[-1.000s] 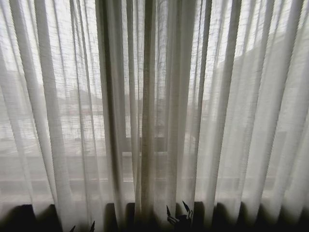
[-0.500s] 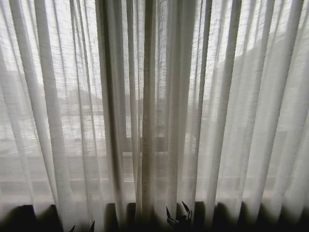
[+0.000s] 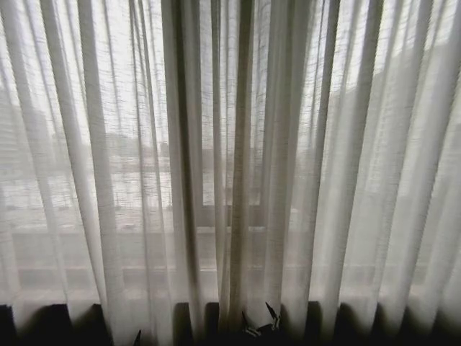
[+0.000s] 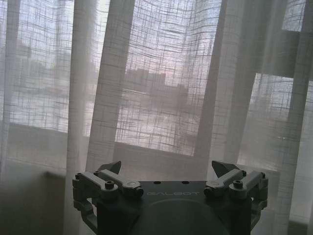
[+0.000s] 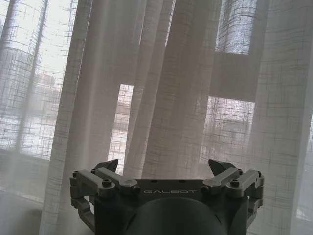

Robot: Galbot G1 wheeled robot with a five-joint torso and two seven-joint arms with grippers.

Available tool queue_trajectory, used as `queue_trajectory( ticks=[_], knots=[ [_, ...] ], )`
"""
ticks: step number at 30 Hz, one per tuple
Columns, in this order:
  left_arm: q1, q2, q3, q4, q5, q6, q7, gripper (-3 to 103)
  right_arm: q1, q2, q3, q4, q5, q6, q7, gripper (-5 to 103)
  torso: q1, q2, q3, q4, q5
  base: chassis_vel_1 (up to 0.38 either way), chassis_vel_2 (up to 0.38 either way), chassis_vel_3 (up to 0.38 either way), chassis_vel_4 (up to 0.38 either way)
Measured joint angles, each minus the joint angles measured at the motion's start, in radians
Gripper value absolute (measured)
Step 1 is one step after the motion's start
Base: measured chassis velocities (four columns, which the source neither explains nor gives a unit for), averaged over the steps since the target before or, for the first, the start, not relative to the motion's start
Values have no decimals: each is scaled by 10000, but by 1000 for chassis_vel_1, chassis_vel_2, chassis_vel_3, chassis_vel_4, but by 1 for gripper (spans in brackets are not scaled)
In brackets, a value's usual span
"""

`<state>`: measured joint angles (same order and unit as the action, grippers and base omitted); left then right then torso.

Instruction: Open the curtains by pulling them apart, changing their state from closed to fully open.

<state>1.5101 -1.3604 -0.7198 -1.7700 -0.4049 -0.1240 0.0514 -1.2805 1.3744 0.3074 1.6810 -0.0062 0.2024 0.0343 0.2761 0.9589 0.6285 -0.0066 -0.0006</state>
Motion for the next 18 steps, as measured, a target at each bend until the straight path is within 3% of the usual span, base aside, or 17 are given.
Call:
queue_trajectory(
  ticks=[18],
  knots=[
    [-17, -13, 0, -20, 11, -42, 31, 100, -8, -4, 84, -285, 43, 407, -415, 100, -1, -1, 1, -2, 6, 0, 0, 0, 0]
  ],
)
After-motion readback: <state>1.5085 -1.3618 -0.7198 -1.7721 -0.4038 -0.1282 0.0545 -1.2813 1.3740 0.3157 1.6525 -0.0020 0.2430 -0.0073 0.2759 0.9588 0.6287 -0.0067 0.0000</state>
